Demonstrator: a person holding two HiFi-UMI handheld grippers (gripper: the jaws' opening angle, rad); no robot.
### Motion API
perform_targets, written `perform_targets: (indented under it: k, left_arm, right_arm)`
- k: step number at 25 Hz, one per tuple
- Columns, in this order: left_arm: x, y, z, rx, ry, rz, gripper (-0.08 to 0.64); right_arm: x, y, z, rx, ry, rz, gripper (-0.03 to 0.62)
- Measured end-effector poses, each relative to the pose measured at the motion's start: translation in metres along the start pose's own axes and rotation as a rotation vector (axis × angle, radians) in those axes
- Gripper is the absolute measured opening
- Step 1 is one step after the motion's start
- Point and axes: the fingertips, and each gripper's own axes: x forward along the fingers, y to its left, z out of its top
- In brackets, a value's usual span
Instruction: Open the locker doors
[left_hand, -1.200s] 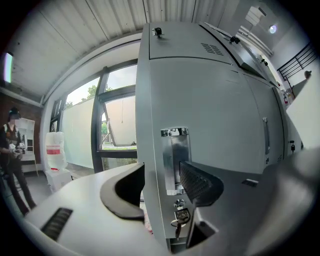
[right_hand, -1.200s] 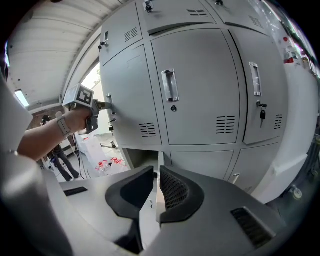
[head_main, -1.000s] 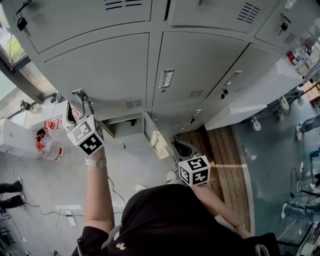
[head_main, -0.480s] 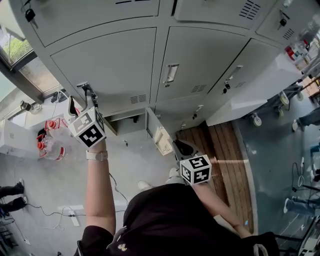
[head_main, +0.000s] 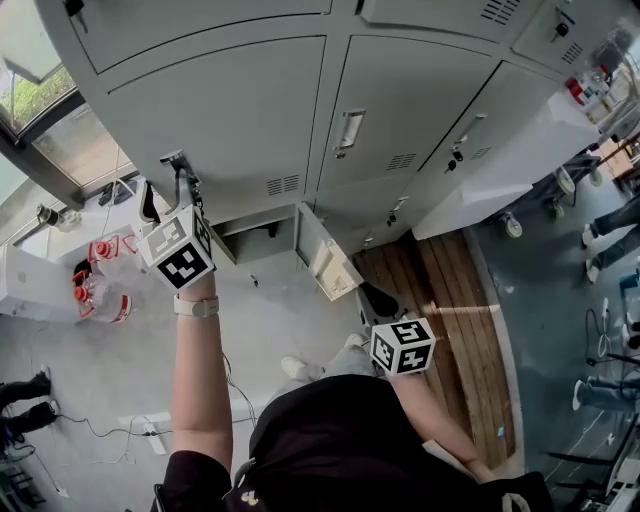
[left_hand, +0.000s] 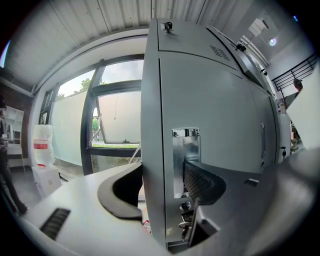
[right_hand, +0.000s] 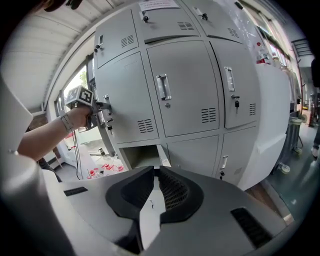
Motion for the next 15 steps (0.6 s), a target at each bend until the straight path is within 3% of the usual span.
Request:
perform_targets:
  k: [4, 9, 15]
  left_arm:
    - [-0.007, -0.005, -0.007, -0.022, 0.008, -0.027, 0.251]
    - [-0.025, -0.020, -0.009, -0.074, 0.032, -0.071, 0.150]
    - [-0.048, -0.025, -0.012, -0.091, 0.060, -0.043, 0.138]
  right_arm:
    - [-0.007, -0.007, -0.010, 0.015, 0.000, -0.016, 0.060]
    - [-0.017, -0.017, -0.013, 0.019, -0.013, -0.011, 0.058]
    - [-0.037, -0.028, -0.018, 0.007, -0.016, 0.016, 0.057]
